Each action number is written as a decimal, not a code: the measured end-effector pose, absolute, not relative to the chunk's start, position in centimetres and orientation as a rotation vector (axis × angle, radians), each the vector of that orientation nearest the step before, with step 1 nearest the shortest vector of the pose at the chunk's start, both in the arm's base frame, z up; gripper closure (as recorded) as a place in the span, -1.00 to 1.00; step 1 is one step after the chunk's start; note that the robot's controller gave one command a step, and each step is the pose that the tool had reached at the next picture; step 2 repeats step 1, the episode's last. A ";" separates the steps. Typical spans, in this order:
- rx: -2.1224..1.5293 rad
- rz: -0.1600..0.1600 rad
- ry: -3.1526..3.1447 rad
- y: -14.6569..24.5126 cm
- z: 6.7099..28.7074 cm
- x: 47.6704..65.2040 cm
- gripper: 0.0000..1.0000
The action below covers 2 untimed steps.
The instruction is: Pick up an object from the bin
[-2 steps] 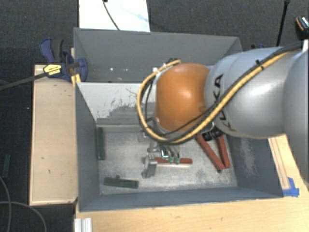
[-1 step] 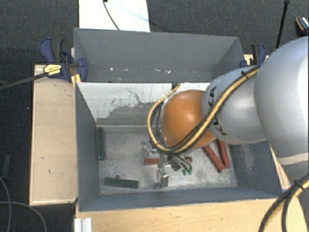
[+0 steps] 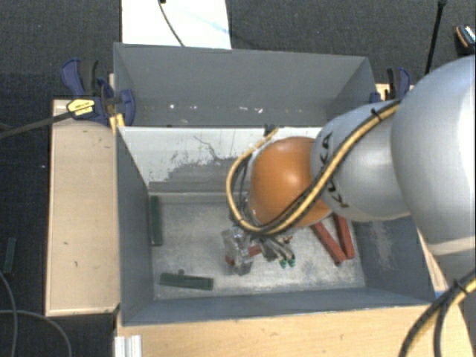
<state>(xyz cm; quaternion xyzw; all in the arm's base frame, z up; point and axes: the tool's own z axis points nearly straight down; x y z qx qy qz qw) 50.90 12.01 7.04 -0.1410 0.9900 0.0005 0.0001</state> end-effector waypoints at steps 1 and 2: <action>-0.380 -0.001 3.107 8.7 26.1 53.3 1.00; -0.380 -0.001 3.107 8.7 26.1 53.3 1.00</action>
Offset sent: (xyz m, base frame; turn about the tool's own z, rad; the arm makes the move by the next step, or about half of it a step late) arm 0.0218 -0.0325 0.1854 0.0348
